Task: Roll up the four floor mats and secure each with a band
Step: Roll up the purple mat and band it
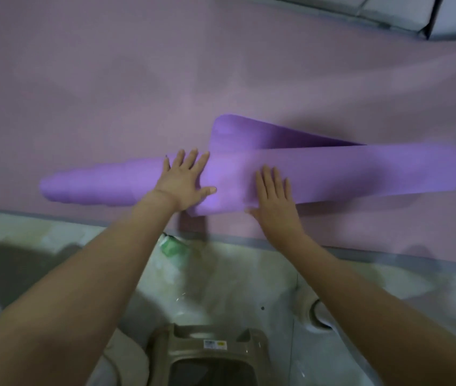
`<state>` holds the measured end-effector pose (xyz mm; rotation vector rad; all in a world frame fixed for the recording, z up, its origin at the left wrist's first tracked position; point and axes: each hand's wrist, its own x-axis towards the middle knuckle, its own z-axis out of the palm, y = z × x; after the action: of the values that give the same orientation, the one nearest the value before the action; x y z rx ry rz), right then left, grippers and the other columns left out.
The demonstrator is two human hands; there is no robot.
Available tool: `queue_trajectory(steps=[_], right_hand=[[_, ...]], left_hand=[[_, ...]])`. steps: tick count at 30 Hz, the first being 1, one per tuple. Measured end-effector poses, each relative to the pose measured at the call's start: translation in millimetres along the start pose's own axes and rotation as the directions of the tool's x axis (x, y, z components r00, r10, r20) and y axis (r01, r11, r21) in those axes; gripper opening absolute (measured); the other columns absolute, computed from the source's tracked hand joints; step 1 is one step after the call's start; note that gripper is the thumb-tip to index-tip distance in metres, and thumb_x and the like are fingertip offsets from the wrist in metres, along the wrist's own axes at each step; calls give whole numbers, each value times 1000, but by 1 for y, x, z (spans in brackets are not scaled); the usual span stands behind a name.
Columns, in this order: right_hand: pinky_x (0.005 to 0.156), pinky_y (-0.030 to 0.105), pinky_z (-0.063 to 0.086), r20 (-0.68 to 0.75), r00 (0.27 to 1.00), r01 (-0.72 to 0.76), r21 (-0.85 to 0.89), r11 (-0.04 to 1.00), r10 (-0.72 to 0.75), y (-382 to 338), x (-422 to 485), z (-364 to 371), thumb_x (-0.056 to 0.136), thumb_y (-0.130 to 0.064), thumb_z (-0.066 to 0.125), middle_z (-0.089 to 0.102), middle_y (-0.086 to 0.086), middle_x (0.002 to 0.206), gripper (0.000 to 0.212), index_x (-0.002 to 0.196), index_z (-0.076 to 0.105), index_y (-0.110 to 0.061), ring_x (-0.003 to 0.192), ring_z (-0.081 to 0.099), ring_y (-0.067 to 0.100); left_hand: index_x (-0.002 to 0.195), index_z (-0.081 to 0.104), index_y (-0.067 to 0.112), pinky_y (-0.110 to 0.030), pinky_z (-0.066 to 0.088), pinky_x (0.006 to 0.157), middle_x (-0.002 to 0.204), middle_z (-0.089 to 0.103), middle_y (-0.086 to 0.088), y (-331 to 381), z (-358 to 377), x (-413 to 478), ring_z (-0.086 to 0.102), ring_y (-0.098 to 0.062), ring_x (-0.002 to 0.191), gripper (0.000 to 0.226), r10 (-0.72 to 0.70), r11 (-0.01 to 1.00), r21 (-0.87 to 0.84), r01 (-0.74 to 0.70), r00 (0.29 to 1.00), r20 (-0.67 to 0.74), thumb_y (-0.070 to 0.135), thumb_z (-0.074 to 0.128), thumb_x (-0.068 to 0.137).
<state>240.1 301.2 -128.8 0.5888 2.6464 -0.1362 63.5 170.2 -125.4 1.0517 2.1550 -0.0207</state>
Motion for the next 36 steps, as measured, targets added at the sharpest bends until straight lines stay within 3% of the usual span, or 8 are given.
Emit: queue_trajectory(steps=[6,10,14,17,21,29,33,36], right_hand=[[100,61,30,40,997,57,86,995,-61,8,6,1,33,-55,88,41,29,141,130,135,41,10,128,41,47],[116,47,-2,113,989,79,110,991,-91,22,36,-29,67,-54,76,-7,16,158,126,149,-4,-2,146,-5,34],[116,46,-1,185,973,131,52,990,-138,33,68,-53,72,-53,72,-12,12,158,123,149,-11,-4,146,-9,29],[116,51,6,132,978,170,-42,985,-163,31,72,-51,67,-48,78,-2,18,158,125,149,-2,2,146,0,34],[102,53,37,31,987,158,-189,969,-155,22,70,-36,18,-60,87,47,25,138,146,136,33,8,129,45,40],[116,46,-2,55,992,119,-180,976,-111,22,120,-59,65,-46,80,-4,21,157,132,147,-11,3,145,-4,34],[112,45,21,49,984,178,-152,972,-172,28,156,-78,49,-33,89,29,23,147,125,146,19,4,136,30,35],[86,42,45,8,976,216,-77,973,-216,34,171,-79,35,-26,87,59,22,112,103,125,49,6,98,58,37]], left_hand=[[153,-2,21,-55,0,114,160,-4,-5,2,-9,12,-4,-26,147,75,-35,994,101,37,999,-24,55,34,96],[153,8,18,-56,2,113,160,3,-11,25,-3,-2,2,-30,147,63,42,987,159,-5,972,-231,43,33,100],[150,-10,26,-56,-5,113,159,-15,-7,31,0,-8,-10,-33,146,100,90,976,207,-66,990,-110,47,61,84],[148,-19,25,-56,-4,113,157,-21,-5,22,-12,7,-14,-32,145,125,84,964,258,-70,996,-42,45,76,71],[148,-19,25,-56,-3,114,158,-18,-5,12,-34,36,-10,-31,146,133,90,973,215,-84,996,-15,49,81,64],[149,-18,11,-60,-1,112,158,-9,-17,14,-48,66,-4,-33,146,125,73,920,392,-14,988,-137,53,72,72],[148,-19,11,-63,4,111,156,-6,-24,17,-39,71,0,-43,143,113,45,889,454,66,972,-229,44,66,81],[151,-9,13,-61,16,109,155,9,-21,10,-46,84,15,-41,140,100,67,898,436,60,960,-272,40,61,86]])
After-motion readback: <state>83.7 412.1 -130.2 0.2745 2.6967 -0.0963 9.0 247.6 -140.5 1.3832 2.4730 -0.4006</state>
